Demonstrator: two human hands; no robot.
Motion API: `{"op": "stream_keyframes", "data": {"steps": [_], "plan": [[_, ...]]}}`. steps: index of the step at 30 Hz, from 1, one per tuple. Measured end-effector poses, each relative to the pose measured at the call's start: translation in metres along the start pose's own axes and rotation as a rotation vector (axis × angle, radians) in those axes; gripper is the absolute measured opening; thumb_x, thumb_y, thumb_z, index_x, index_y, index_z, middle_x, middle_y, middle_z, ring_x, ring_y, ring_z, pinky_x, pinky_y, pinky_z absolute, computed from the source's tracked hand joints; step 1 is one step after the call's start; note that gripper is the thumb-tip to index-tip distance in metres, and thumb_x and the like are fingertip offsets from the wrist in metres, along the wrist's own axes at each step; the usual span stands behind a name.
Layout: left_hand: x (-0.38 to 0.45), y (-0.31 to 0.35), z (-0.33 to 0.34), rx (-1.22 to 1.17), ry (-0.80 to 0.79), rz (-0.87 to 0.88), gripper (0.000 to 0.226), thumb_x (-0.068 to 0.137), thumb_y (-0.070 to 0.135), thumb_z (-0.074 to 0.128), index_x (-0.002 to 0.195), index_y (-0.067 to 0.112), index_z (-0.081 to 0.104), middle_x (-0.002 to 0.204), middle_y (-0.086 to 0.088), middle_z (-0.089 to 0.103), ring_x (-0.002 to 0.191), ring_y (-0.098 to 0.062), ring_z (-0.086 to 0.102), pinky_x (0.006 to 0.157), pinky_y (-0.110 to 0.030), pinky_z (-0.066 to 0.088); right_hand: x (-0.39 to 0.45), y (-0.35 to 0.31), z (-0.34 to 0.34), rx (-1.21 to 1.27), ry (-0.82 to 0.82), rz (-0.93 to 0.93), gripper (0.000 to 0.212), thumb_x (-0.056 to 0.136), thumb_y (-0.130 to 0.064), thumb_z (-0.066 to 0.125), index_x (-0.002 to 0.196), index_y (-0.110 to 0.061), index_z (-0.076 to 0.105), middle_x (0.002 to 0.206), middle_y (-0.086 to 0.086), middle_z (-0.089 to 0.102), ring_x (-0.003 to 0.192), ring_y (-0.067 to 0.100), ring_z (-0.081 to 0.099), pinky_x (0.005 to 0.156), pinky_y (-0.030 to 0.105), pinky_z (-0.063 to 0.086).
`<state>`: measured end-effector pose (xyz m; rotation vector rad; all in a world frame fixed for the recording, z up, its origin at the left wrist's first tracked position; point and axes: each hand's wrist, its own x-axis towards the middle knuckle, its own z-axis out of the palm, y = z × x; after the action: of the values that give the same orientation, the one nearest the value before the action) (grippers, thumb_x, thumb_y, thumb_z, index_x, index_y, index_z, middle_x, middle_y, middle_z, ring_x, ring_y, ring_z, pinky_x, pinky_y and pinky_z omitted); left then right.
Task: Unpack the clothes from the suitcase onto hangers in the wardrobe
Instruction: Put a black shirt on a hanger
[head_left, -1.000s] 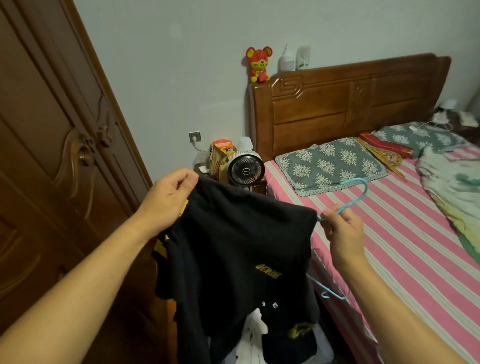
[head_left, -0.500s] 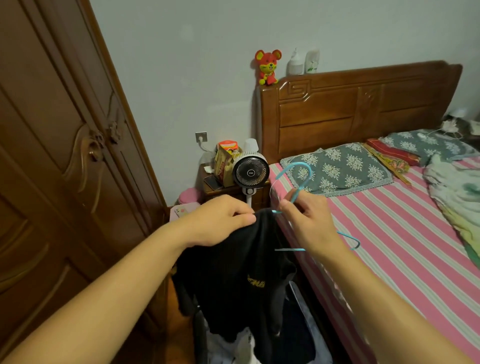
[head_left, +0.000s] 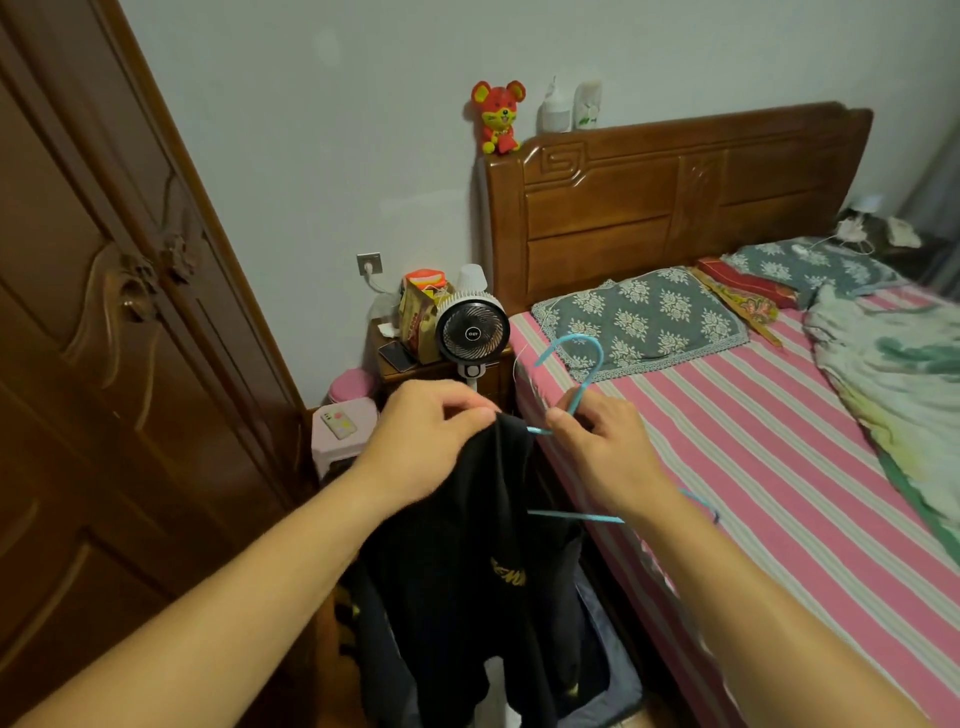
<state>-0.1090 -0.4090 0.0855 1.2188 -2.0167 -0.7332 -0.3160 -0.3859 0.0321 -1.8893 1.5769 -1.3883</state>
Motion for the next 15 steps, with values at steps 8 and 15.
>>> {"op": "stream_keyframes", "data": {"steps": [8, 15], "plan": [[0.0, 0.015, -0.002, 0.339, -0.111, 0.325, 0.019, 0.101, 0.034, 0.056, 0.117, 0.026, 0.063, 0.105, 0.014, 0.063, 0.1, -0.004, 0.057, 0.089, -0.025, 0.047, -0.004, -0.008, -0.017, 0.193, 0.11, -0.028, 0.019, 0.087, -0.035, 0.057, 0.068, -0.031, 0.058, 0.057, -0.007, 0.054, 0.055, 0.006, 0.049, 0.055, 0.027, 0.038], [0.026, 0.026, -0.008, 0.442, -0.341, 0.238, 0.03, 0.101, 0.042, 0.053, 0.084, 0.021, 0.067, 0.078, 0.008, 0.063, 0.075, -0.008, 0.059, 0.075, -0.042, 0.051, 0.021, -0.017, -0.024, 0.08, 0.066, -0.111, 0.023, 0.091, -0.025, 0.058, 0.07, -0.014, 0.061, 0.058, -0.01, 0.051, 0.056, 0.003, 0.046, 0.057, 0.027, 0.035]]}}
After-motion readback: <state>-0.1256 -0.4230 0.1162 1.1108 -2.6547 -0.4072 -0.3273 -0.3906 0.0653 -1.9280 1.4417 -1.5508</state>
